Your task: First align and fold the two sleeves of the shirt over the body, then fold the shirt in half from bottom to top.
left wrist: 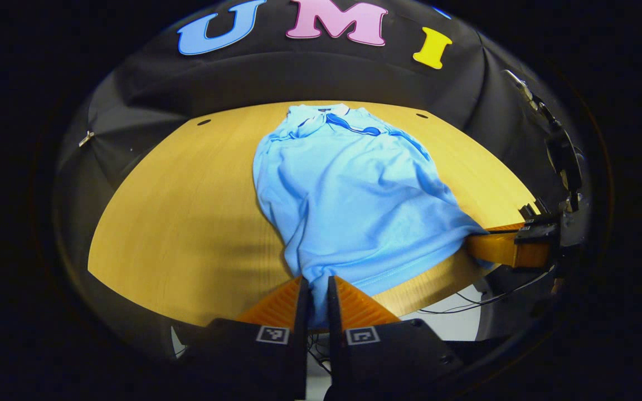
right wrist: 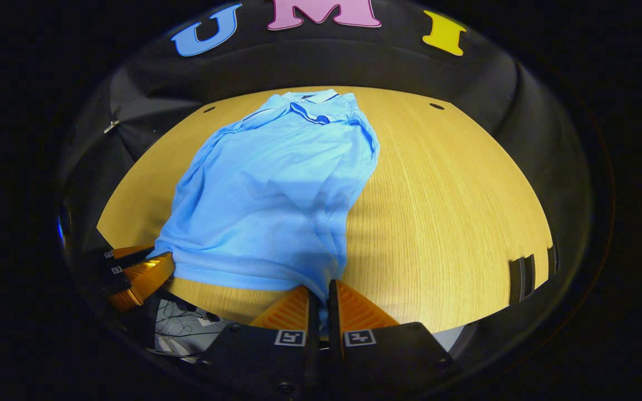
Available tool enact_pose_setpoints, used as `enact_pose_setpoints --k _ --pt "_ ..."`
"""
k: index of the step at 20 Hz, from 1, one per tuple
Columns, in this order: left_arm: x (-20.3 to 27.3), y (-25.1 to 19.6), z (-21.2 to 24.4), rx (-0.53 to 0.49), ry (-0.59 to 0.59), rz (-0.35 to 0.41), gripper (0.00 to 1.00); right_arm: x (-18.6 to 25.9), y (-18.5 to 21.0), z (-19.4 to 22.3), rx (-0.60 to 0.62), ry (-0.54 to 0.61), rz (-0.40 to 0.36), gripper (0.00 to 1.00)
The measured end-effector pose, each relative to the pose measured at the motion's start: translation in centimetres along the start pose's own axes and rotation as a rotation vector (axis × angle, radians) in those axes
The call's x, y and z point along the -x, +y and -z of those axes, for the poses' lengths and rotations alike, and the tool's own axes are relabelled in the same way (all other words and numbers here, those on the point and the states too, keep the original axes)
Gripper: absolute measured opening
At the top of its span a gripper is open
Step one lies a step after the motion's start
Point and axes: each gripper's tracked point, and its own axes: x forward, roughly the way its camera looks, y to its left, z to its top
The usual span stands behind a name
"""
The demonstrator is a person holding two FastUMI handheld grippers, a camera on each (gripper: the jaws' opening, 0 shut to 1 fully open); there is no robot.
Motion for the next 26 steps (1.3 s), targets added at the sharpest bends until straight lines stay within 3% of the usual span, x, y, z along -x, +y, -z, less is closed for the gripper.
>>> enact_pose_setpoints --k 3,10,11,12,14,18,22,23,24,26 --pt "-0.1 -0.2 -0.3 0.048 0.012 0.018 0.07 0.1 0.5 0.3 0.017 0.030 -0.046 0.05" --pt "0.2 -0.2 -0.6 0.080 0.060 0.004 0.06 0.6 0.5 0.0 -0.019 0.080 -0.061 0.05" --pt "0.5 0.0 -0.8 0.097 0.069 -0.004 0.02 0.8 0.7 -0.6 -0.020 0.076 -0.070 0.05" --pt "0.9 0.2 -1.7 0.114 0.068 -0.005 0.06 1.0 1.3 -1.4 -0.011 0.072 -0.099 0.05" --pt "1.5 0.5 -3.2 0.117 0.050 -0.006 0.06 1.4 1.3 -2.8 0.016 0.058 -0.115 0.05" --pt "2.5 0.6 -8.2 0.088 -0.001 0.004 0.06 2.1 1.4 -8.3 0.029 -0.013 -0.134 0.05" --pt "3.7 0.6 -17.6 0.041 -0.121 0.015 0.06 2.9 1.2 -17.3 0.010 -0.122 -0.174 0.05" --pt "3.5 0.7 -20.7 0.019 -0.153 0.021 0.11 2.8 0.9 -20.1 0.020 -0.152 -0.177 0.05" --pt "3.3 0.6 -22.5 0.029 -0.167 0.029 0.06 2.5 0.6 -22.4 0.021 -0.175 -0.174 0.05" --pt "2.1 1.1 -26.3 0.053 -0.198 0.035 0.06 1.8 0.3 -26.1 0.007 -0.206 -0.182 0.05"
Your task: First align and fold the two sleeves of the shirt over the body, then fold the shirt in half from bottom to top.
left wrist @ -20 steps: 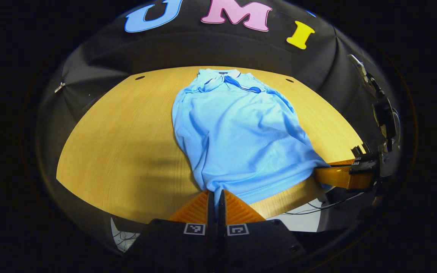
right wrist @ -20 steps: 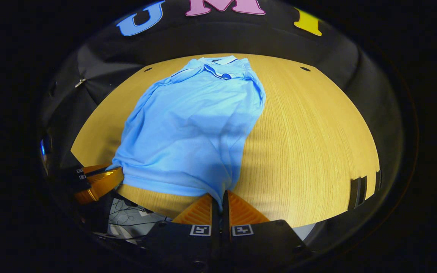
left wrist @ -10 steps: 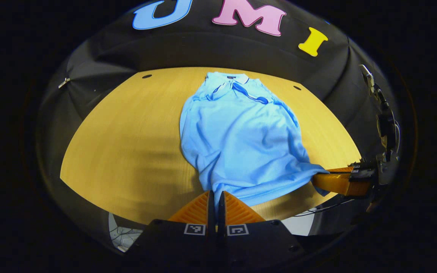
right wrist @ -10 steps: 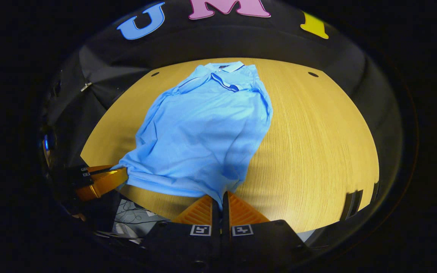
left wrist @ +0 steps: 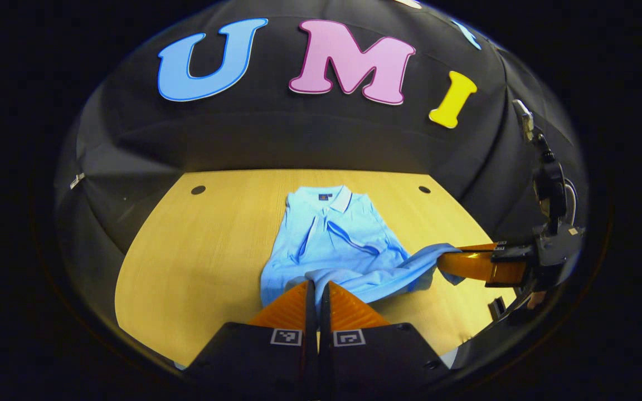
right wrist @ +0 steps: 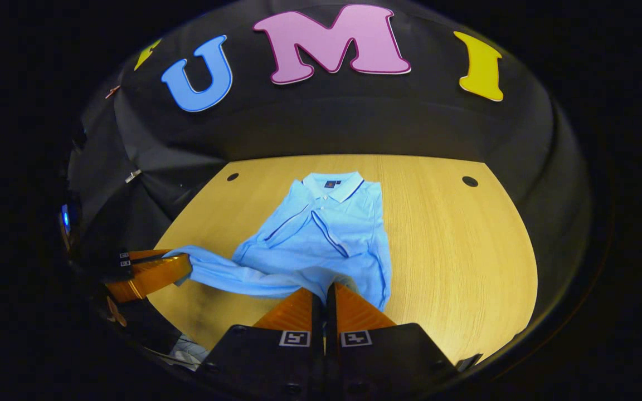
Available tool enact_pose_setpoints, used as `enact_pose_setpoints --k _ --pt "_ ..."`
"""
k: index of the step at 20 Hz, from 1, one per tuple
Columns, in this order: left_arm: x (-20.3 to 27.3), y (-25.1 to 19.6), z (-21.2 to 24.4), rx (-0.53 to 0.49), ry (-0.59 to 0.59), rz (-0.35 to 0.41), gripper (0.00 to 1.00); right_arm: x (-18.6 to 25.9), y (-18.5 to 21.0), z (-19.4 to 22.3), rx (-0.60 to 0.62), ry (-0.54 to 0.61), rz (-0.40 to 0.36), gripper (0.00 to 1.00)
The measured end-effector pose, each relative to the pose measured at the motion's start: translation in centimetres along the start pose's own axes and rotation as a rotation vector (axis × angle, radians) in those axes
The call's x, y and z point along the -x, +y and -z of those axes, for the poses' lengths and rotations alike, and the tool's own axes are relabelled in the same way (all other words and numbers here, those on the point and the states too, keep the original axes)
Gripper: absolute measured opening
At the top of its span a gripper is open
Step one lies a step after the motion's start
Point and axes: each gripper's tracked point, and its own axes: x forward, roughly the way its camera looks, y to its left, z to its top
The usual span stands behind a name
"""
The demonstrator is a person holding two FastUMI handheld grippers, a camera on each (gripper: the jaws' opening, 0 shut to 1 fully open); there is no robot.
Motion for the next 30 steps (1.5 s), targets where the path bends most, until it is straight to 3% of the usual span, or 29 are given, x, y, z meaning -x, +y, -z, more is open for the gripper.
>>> enact_pose_setpoints --k 2,3,7,9,10,11,19,24,28,29,30 --pt "-1.9 0.2 -2.6 0.003 -0.018 0.005 0.11 -1.5 -0.4 -2.5 0.008 -0.016 -0.005 0.05" --pt "-3.0 0.5 -3.9 0.004 -0.023 0.009 0.06 -2.3 -0.8 -3.7 0.022 -0.024 -0.005 0.05" --pt "-8.9 1.9 -8.4 0.026 -0.032 0.006 0.06 -7.3 -2.1 -9.1 0.039 -0.059 -0.016 0.05" --pt "-11.3 3.1 -9.8 0.003 -0.031 -0.014 0.06 -9.5 -2.6 -11.4 0.039 -0.074 -0.022 0.05" --pt "-13.0 3.8 -10.9 -0.020 -0.032 -0.025 0.01 -10.6 -3.0 -12.4 0.046 -0.082 -0.024 0.05" --pt "-14.2 4.0 -11.8 -0.032 -0.035 -0.027 0.06 -12.2 -3.3 -13.5 0.053 -0.090 -0.025 0.05" --pt "-27.0 5.6 -16.9 -0.099 -0.031 -0.020 0.06 -22.9 -8.1 -19.1 0.086 -0.114 0.011 0.05" --pt "-32.4 7.9 -16.6 -0.102 -0.030 -0.028 0.06 -29.0 -8.9 -18.1 0.107 -0.079 0.023 0.05" --pt "-34.6 8.6 -15.9 -0.092 -0.047 -0.052 0.06 -31.2 -9.0 -16.6 0.127 -0.050 0.042 0.05" --pt "-34.7 8.6 -15.9 -0.091 -0.056 -0.062 0.08 -31.2 -9.1 -16.3 0.122 -0.047 0.052 0.05" --pt "-34.8 8.6 -16.0 -0.091 -0.069 -0.070 0.17 -30.9 -9.1 -16.3 0.115 -0.049 0.055 0.10"
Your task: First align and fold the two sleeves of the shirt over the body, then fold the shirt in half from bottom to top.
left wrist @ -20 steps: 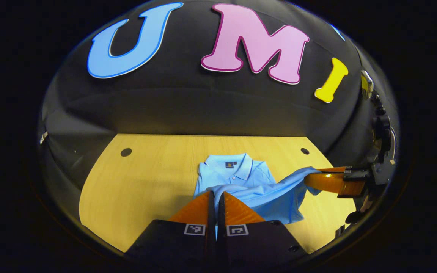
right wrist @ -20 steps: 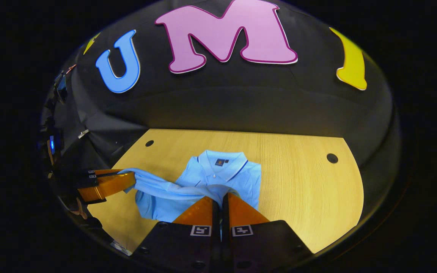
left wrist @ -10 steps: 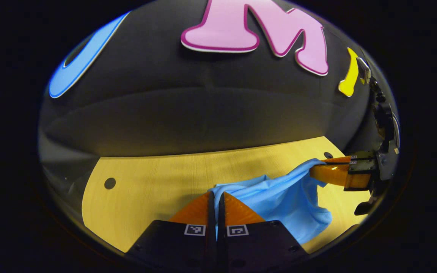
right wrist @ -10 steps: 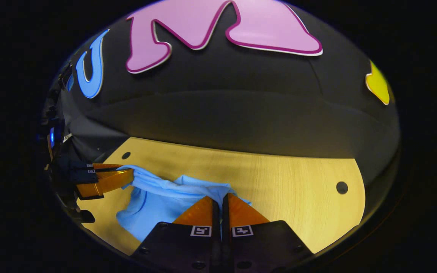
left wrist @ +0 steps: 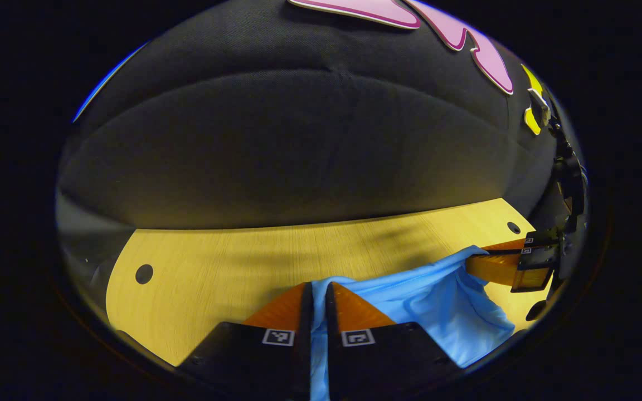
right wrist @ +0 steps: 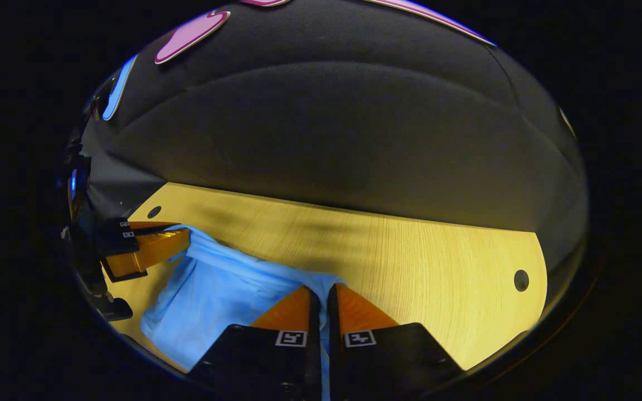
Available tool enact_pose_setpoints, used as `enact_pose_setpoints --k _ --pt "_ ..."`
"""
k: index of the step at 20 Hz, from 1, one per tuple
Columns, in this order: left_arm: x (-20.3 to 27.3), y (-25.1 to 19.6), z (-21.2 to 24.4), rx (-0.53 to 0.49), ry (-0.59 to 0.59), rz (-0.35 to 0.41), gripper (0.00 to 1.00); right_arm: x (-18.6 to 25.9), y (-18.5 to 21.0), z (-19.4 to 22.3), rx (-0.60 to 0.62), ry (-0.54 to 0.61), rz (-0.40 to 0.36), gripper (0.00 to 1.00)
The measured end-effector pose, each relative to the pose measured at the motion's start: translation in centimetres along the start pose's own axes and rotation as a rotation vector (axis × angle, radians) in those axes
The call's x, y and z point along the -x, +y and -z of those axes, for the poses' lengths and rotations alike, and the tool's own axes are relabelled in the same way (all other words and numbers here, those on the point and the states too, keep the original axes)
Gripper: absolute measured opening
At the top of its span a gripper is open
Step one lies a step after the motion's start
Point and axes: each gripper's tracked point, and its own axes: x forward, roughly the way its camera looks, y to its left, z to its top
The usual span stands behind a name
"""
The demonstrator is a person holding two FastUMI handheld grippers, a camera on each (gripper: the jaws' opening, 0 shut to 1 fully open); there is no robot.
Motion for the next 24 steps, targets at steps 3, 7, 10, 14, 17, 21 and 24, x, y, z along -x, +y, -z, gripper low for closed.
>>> enact_pose_setpoints --k 3,7,10,14,17,21,24 --pt "1.2 -0.5 -1.1 0.008 -0.043 0.019 0.72 0.8 0.1 -0.1 0.003 -0.015 -0.012 0.76" --pt "4.3 -1.4 -2.0 -0.006 -0.096 0.028 0.97 0.8 -0.6 -0.2 0.017 -0.054 0.029 0.99" --pt "8.6 -2.0 -3.3 0.027 -0.154 0.031 0.97 1.4 -0.6 -0.7 0.006 -0.103 0.054 0.99" --pt "15.1 -2.0 -3.8 0.026 -0.221 0.024 0.97 1.2 -0.1 -0.3 0.068 -0.128 0.119 0.99" --pt "20.5 -1.8 -3.0 0.010 -0.268 0.003 0.97 1.6 0.5 -0.7 0.091 -0.158 0.127 0.99" --pt "28.4 -2.9 0.4 0.032 -0.287 0.018 0.97 2.0 0.3 -1.2 0.117 -0.193 0.124 0.98" --pt "34.5 -4.1 3.4 0.038 -0.317 0.049 0.97 2.2 0.3 -1.4 0.111 -0.230 0.131 0.98"
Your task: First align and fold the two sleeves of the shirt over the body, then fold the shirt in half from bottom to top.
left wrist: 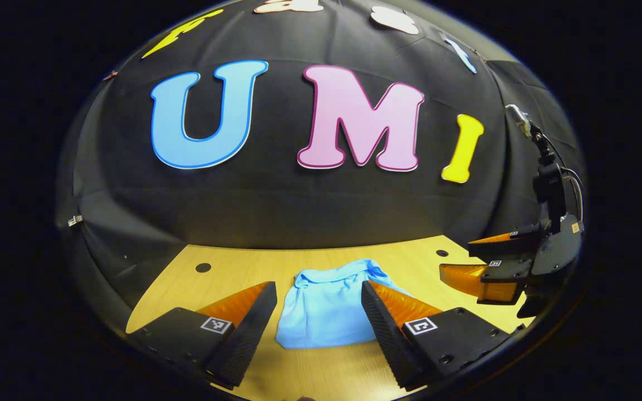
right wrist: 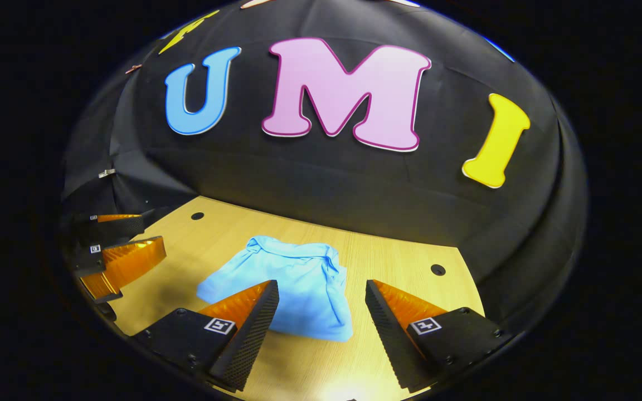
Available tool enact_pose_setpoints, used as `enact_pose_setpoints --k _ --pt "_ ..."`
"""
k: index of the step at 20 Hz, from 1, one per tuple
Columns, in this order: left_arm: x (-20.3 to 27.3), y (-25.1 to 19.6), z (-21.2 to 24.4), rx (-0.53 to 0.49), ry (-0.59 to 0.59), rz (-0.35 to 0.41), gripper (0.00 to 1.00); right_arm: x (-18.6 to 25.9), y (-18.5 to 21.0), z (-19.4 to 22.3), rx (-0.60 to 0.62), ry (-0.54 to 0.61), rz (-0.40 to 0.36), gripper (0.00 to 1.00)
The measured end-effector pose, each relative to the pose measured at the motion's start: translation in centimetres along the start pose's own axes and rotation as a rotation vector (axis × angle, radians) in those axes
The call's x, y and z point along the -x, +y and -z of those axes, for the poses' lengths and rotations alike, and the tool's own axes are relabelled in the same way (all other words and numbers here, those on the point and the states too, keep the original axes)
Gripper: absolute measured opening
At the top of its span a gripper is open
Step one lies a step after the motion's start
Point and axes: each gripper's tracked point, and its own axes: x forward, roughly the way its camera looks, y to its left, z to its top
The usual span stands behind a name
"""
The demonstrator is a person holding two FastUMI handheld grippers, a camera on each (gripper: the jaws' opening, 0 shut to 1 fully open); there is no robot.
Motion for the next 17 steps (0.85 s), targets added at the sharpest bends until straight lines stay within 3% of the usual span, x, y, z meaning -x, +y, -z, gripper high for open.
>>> enact_pose_setpoints --k 13,17 --pt "22.1 -2.6 3.6 -0.041 -0.046 -0.003 0.97 0.4 0.1 -1.3 -0.037 -0.042 -0.005 0.97" --pt "25.9 -2.1 2.4 0.042 -0.073 -0.039 0.97 2.1 0.8 -0.7 -0.081 -0.029 -0.006 0.97"
